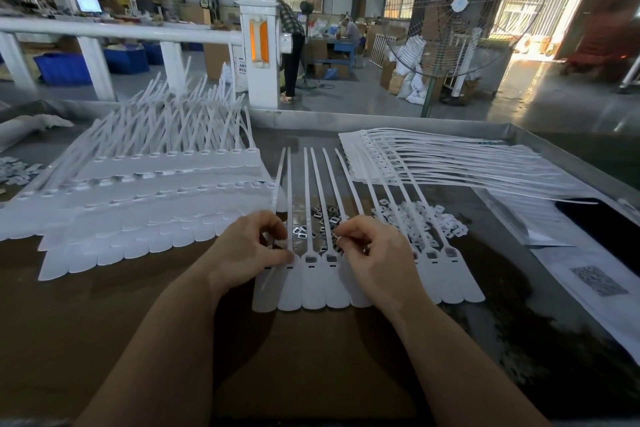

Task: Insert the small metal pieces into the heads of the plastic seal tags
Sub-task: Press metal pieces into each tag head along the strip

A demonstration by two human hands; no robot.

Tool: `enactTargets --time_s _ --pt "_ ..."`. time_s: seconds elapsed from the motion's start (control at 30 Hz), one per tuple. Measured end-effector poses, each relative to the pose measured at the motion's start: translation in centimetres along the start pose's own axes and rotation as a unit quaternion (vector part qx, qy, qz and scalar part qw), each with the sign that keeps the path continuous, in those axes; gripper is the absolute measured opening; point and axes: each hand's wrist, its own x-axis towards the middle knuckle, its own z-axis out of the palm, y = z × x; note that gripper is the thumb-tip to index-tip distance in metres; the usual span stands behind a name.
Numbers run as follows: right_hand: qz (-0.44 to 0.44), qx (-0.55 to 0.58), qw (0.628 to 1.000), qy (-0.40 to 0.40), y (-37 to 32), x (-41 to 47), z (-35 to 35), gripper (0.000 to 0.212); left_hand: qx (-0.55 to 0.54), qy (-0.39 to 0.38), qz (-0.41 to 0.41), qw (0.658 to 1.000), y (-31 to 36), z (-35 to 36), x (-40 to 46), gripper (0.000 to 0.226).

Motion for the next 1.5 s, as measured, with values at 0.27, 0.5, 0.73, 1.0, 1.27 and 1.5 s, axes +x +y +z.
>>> enactTargets --time_s 0.27,0.5,0.73,1.0,1.27,1.5 --pt "0.049 -0.142 0.983 0.103 0.5 0.7 -1.4 0.016 0.001 0.017 -0.022 1.000 0.3 0.2 -0.1 0.022" --pt "0.114 -0.361 0.925 -0.024 1.1 2.3 -3.1 0.027 -0.024 0.038 -0.037 0.998 0.5 0.4 0.0 0.020" --pt "0.113 -0.452 0.880 -0.095 1.4 2.9 -3.0 0.033 -0.011 0.058 -0.043 0.997 0.8 0.6 0.0 0.018" --pt "0.109 -0.436 0.892 -0.044 1.8 3.0 -2.8 0.025 0.030 0.085 -0.019 0.996 0.5 1.0 0.2 0.023" --pt "0.077 -0.391 0.917 0.029 2.2 2.9 -2.9 0.020 0.062 0.127 0.009 0.990 0.6 1.4 0.4 0.020" --pt "-0.013 -0.293 0.953 0.074 -0.4 2.6 -2.4 0.014 0.079 0.188 0.060 0.977 0.5 1.7 0.3 0.012"
